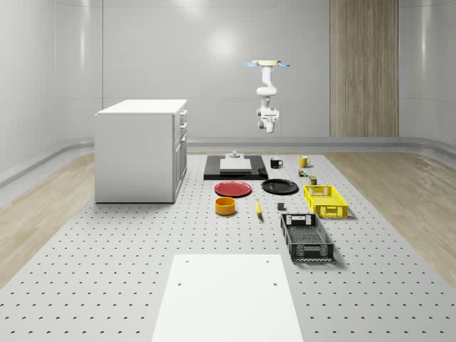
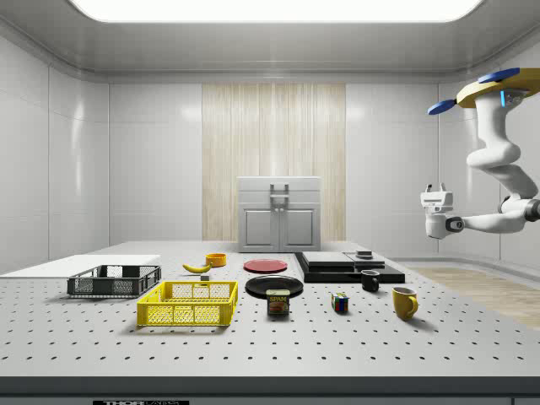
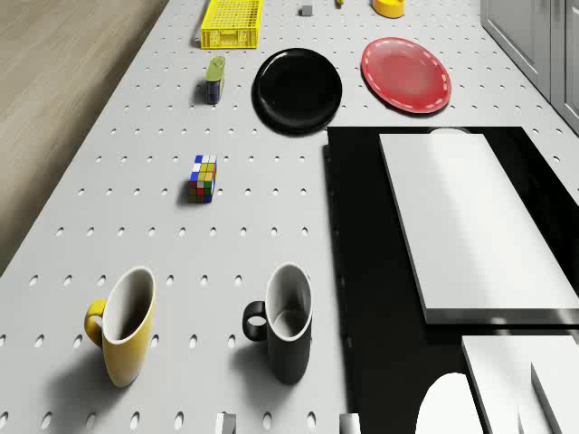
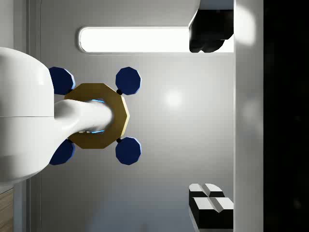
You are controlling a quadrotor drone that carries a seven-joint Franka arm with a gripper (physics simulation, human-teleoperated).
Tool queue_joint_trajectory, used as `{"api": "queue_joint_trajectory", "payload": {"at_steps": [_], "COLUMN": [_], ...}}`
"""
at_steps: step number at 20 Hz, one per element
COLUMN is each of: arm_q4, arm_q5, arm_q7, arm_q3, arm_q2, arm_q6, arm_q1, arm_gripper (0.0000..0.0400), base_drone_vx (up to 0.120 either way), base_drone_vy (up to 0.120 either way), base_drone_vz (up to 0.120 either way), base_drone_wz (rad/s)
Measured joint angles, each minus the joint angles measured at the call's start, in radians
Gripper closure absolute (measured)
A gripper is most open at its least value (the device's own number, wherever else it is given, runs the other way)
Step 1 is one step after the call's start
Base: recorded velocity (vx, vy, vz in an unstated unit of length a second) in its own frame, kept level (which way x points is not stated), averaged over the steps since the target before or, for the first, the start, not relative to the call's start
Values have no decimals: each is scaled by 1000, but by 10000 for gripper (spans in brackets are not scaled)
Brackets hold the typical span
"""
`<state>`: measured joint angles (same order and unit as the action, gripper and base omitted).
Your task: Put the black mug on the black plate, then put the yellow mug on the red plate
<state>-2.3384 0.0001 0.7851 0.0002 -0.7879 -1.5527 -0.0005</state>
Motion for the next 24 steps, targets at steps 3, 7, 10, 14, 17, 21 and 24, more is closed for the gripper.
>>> {"api": "queue_joint_trajectory", "payload": {"at_steps": [3, 7, 10, 14, 17, 21, 24], "arm_q4": [63, 149, 206, 258, 278, 291, 295], "arm_q5": [1, 1, 2, 2, 2, 2, 2], "arm_q7": [-1, -2, -2, -2, -3, -3, -3], "arm_q3": [1, 2, 2, 3, 3, 4, 4], "arm_q2": [7, 33, 53, 73, 81, 85, 85], "arm_q6": [53, 111, 145, 174, 184, 190, 191], "arm_q1": [-2, -3, -4, -5, -6, -6, -7], "arm_gripper": [0, 0, 0, 0, 0, 0, 0], "base_drone_vx": [0, 30, 120, 120, 120, 120, 120], "base_drone_vy": [0, 0, 0, -80, -93, 0, 0], "base_drone_vz": [0, 0, 0, 0, 0, 0, 0], "base_drone_wz": [0, 0, 0, 0, 0, 0, 0]}}
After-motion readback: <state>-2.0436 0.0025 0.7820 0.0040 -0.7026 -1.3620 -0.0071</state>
